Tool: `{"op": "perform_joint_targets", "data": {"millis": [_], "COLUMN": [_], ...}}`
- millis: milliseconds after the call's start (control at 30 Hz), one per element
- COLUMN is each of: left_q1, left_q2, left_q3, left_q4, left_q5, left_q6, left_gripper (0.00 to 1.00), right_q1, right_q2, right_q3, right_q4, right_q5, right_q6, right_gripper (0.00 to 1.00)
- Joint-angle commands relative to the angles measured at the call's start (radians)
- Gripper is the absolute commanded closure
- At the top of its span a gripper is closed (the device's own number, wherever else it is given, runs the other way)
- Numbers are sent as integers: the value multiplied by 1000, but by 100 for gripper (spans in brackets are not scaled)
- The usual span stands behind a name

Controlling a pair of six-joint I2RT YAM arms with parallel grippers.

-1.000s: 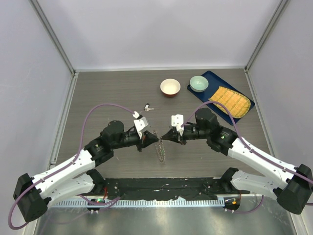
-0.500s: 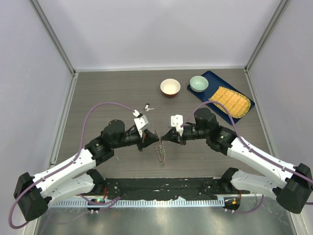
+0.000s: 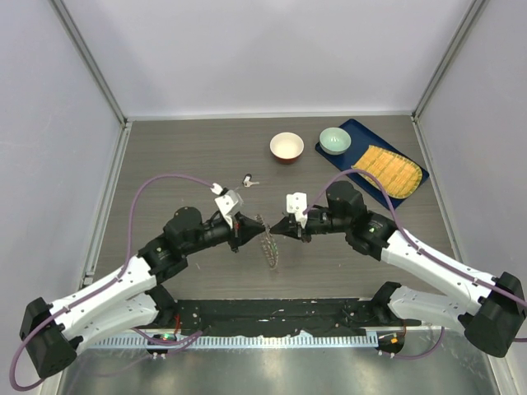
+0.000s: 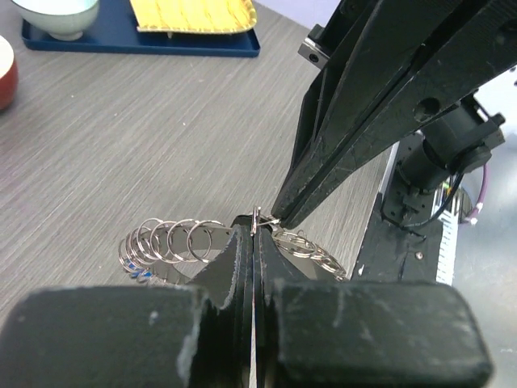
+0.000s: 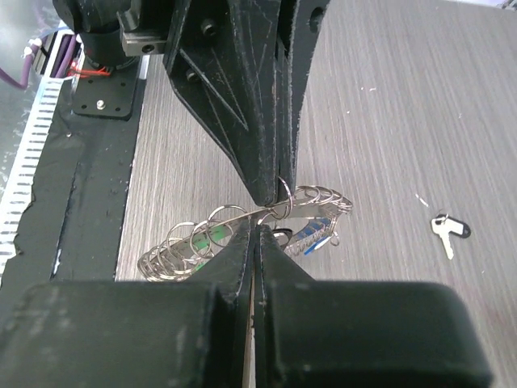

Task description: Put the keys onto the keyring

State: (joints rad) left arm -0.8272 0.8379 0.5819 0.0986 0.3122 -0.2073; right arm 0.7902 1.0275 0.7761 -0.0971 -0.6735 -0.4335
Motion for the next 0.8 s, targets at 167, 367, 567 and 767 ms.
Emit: {"op": "perform_joint_targets", "data": {"millis": [167,367,567,767], "left_q1": [3,2,3,3], "left_q2": [-57,-14,-26,-108], "left_q3": [-200,-292,-344,-361], "left_q4": [588,831,882,779], "left_q5": [-130,-142,-140,-154], "left_q6": [-170,-184,-184,-173], "left_gripper": [100,100,100,82], "right_q1": [9,9,10,9], "right_q2": [-11,20,-7,-35], "right_q3": [-92,-156,-135,-87], "right_q4": [265,465,384,264], "right_q5": [-55,-61,-17,43], "right_q6": [169,263,193,118], "right_gripper": [99,99,99,99]}}
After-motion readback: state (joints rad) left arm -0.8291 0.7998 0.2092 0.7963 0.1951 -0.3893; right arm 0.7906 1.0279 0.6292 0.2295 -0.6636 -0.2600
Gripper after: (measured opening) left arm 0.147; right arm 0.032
